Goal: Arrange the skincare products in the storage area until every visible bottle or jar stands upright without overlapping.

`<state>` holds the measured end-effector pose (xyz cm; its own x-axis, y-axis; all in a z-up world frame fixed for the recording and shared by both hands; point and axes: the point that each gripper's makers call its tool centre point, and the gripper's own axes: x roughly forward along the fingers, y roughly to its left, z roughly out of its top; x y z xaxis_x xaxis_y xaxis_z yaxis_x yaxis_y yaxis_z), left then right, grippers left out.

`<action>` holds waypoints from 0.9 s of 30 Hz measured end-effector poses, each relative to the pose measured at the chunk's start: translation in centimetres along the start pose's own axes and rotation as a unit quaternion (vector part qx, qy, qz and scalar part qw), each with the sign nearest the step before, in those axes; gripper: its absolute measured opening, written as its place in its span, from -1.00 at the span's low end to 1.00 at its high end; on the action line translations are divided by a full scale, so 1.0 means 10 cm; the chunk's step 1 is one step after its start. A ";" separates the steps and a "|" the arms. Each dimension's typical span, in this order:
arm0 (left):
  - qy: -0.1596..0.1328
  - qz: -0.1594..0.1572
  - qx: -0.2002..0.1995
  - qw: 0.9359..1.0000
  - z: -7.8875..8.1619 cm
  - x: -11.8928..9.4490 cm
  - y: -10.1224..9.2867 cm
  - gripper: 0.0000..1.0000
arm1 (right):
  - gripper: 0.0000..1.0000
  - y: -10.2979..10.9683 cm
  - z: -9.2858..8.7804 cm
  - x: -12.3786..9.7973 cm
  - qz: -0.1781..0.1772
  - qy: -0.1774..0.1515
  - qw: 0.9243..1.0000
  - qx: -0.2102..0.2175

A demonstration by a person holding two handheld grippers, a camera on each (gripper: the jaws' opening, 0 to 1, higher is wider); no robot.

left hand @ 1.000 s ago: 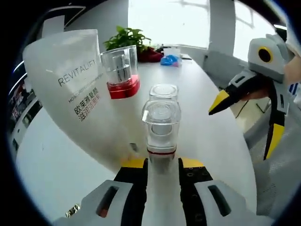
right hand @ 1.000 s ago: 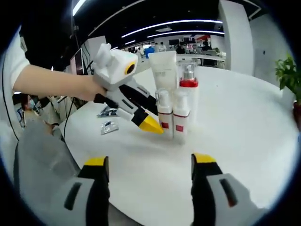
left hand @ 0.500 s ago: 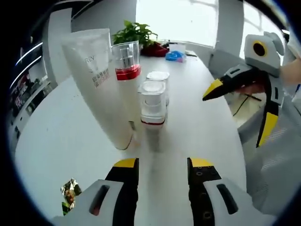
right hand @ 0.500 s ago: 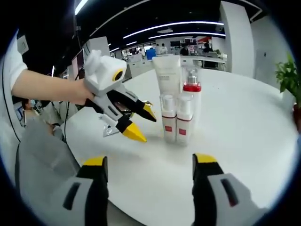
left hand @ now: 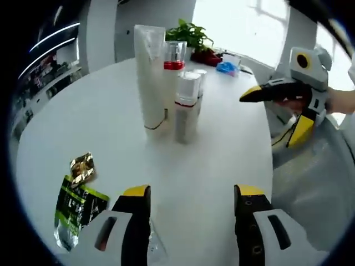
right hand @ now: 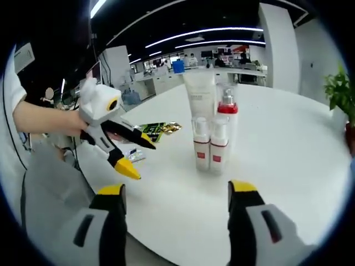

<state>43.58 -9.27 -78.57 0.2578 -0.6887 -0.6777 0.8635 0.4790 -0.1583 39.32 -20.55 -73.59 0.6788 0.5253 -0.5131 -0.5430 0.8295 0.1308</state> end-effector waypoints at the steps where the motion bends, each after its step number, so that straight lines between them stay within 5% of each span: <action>1: -0.002 0.004 -0.007 1.000 -0.01 -0.03 0.00 0.20 | 0.52 0.00 0.00 0.00 0.000 -0.001 1.000 -0.001; 10: -0.013 0.018 -0.065 0.998 -0.16 -0.31 -0.04 0.47 | 0.57 0.06 0.03 -0.04 0.007 -0.003 1.000 0.000; 27: -0.027 0.062 -0.106 0.992 -0.40 -0.75 -0.18 0.71 | 0.67 0.24 0.13 -0.19 0.019 -0.022 1.000 0.001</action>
<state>38.35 -2.79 -76.08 0.3833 -0.6428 -0.6632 0.7149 0.6612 -0.2277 37.41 -19.33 -71.19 0.6789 0.5649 -0.4690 -0.5681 0.8088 0.1519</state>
